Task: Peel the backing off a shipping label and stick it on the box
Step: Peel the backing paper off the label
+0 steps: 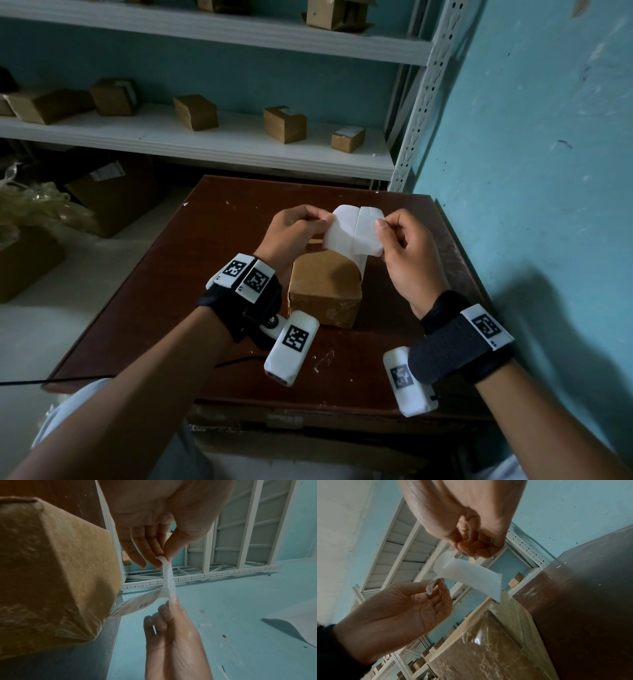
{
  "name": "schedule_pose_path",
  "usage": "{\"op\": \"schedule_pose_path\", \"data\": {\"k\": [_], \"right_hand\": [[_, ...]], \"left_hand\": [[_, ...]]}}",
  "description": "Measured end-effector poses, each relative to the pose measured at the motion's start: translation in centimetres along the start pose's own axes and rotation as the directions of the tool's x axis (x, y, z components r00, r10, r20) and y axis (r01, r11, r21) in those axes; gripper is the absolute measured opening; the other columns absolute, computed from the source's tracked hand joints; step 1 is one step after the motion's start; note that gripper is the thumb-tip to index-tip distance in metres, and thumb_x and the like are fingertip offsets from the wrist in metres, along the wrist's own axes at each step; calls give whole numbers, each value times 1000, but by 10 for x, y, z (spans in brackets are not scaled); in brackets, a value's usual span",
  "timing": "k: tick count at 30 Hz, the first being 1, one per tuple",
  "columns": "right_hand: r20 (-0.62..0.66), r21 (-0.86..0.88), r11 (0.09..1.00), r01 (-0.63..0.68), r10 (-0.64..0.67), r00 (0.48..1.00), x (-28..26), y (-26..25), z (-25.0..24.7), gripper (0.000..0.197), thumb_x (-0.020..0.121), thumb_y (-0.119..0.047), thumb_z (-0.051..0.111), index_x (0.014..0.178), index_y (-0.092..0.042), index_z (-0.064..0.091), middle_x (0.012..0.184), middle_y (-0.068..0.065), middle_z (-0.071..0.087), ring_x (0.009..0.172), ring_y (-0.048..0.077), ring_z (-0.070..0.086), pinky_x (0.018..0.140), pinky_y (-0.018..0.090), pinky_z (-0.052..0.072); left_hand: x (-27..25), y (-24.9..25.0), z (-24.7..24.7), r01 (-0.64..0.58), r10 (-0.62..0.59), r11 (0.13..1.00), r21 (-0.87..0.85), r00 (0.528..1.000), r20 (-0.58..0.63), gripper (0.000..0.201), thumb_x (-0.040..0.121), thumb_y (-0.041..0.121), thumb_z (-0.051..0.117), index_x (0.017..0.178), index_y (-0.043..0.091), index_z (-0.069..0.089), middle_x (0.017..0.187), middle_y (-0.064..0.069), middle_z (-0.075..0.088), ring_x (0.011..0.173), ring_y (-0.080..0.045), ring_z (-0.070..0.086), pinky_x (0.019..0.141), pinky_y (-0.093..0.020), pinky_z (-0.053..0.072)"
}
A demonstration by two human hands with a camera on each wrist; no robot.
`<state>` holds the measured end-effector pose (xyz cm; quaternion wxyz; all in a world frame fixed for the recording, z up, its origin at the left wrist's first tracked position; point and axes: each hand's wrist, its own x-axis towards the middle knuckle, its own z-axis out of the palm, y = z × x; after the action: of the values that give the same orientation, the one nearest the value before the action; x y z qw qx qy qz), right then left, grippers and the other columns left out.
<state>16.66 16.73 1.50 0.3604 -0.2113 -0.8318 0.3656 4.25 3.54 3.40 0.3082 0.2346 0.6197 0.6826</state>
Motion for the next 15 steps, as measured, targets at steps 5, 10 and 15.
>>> {"op": "schedule_pose_path", "data": {"k": [5,10,15], "right_hand": [[1,9,1000,-2,2,1000,0,1,1,19,99,-26,49,91,-10,55,83,7,60,78,22,60,64,34,51],[2,20,1000,-2,2,1000,0,1,0,20,100,-26,49,91,-10,55,84,6,60,78,21,60,63,32,50],[3,7,1000,-1,1,1000,0,1,0,19,100,-28,48,92,-11,55,84,4,60,79,19,60,64,32,51]], "left_hand": [[0,1,0,3,-3,1000,-2,1000,1,9,95,12,55,96,7,62,103,-7,63,93,-19,61,64,-23,53],[1,0,-1,-10,10,1000,5,1000,-3,11,95,12,55,97,5,63,99,-6,63,91,-18,61,63,-23,52],[1,0,0,-9,9,1000,-2,1000,-8,10,95,12,55,95,6,63,98,-6,62,90,-17,60,61,-22,52]]}}
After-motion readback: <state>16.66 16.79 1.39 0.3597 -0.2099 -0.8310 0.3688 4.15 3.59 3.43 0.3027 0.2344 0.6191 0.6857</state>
